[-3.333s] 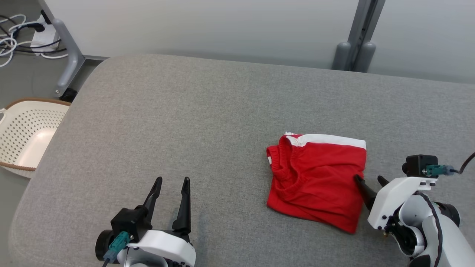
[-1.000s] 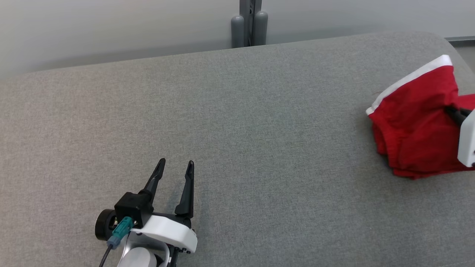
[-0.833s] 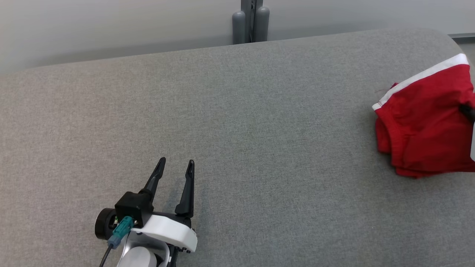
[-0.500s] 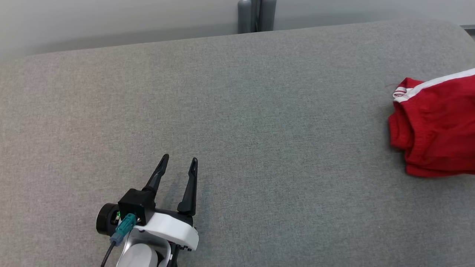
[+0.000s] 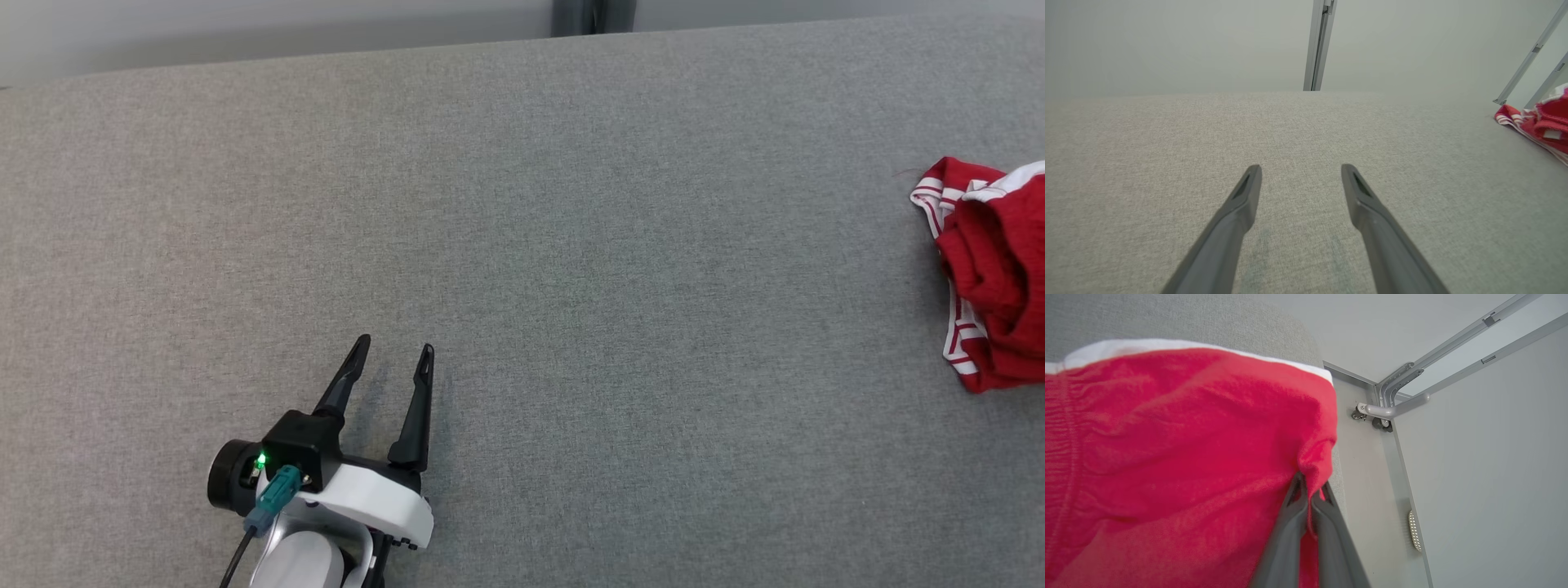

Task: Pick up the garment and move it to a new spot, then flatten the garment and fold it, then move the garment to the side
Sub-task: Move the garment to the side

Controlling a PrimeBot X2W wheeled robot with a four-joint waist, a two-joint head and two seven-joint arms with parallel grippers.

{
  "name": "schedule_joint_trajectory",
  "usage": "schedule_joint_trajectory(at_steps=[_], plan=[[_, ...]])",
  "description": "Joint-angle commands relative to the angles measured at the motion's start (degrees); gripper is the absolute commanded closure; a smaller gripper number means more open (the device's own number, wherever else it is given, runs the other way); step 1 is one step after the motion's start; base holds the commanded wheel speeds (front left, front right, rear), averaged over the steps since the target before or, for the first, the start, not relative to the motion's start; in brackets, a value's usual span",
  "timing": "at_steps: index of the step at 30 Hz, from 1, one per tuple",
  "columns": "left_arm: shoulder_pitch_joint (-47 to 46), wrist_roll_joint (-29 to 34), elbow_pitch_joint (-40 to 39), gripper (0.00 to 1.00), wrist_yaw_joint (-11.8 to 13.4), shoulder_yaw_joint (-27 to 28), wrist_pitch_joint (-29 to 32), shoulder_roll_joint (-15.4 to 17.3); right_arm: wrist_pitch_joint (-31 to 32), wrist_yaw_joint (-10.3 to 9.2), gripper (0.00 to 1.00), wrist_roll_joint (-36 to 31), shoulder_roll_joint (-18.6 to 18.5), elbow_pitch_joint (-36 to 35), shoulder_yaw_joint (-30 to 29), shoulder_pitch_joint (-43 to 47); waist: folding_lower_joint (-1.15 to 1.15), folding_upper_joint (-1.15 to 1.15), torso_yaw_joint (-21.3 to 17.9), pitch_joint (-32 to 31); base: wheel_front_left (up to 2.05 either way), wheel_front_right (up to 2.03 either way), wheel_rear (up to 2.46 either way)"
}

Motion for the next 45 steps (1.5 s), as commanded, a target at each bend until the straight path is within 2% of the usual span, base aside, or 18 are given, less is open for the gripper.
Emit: schedule_joint_trajectory(at_steps=[1, 4, 5, 6, 7, 20, 27, 35, 41, 45], plan=[[-1.1, 0.4, 0.0, 0.0, -0.2, 0.0, -0.3, 0.5, -1.2, -0.01, 1.0, -1.2, 0.0, 1.5, -0.3, -1.1, 0.0, 0.0, 0.2, 0.3, 0.0, 0.0, 0.0], [-1.5, 0.5, 0.0, 0.0, 0.0, -0.3, -0.2, 0.6, -4.1, -0.01, 1.0, -3.7, 0.6, 4.5, -0.8, -2.9, 0.0, 0.0, 0.3, 0.8, 0.0, 0.0, 0.0], [-1.6, 0.5, 0.0, 0.0, 0.0, -0.4, -0.2, 0.7, -4.8, -0.01, 0.65, -4.6, 1.0, 5.6, -0.7, -3.2, 0.0, 0.0, 0.3, 1.0, 0.0, 0.0, 0.0], [-1.6, 0.6, 0.0, 0.0, 0.1, -0.5, -0.2, 0.7, -6.1, -0.01, 0.13, -5.5, 1.1, 6.4, -1.0, -3.8, 0.0, 0.0, 0.3, 1.1, 0.0, 0.0, 0.0], [-1.7, 0.6, 0.0, 0.0, 0.1, -0.6, -0.1, 0.7, -7.6, -0.01, 0.0, -6.5, 1.3, 7.0, -1.3, -4.4, 0.0, 0.0, 0.3, 1.2, 0.0, 0.0, 0.0], [-2.0, -0.1, 0.2, 0.0, 0.7, -1.1, 0.0, 1.0, -18.4, -0.01, 0.0, -11.5, 5.5, 15.7, -2.4, -9.0, 0.0, 0.0, -0.5, 1.1, 0.0, 0.0, 0.0], [-2.2, -0.5, 0.4, 0.0, 0.8, -1.3, -0.1, 1.1, -23.2, -0.01, 0.0, -9.9, 8.1, 17.3, -3.6, -10.6, 0.0, 0.0, -0.9, -0.1, 0.0, 0.0, 0.0], [-2.5, -2.3, 0.1, 0.0, 1.2, 1.0, -0.2, 1.2, -29.1, -0.01, 0.0, -6.6, 11.9, 15.4, -1.8, -10.6, 0.0, 0.0, -1.1, -2.8, 0.0, 0.0, 0.0], [-1.2, -3.7, -0.3, 0.0, 2.9, 4.1, -0.2, 1.1, -33.5, -0.01, 0.0, -2.8, 15.3, 11.8, -0.1, -8.0, 0.0, 0.0, -0.5, -5.7, 0.0, 0.0, 0.0], [0.5, -3.9, -0.3, 0.0, 3.6, 5.8, -0.2, 1.2, -35.4, -0.01, 0.0, -0.1, 17.6, 8.1, -1.5, -4.4, 0.0, 0.0, 0.0, -7.8, 0.0, 0.0, 0.0]])
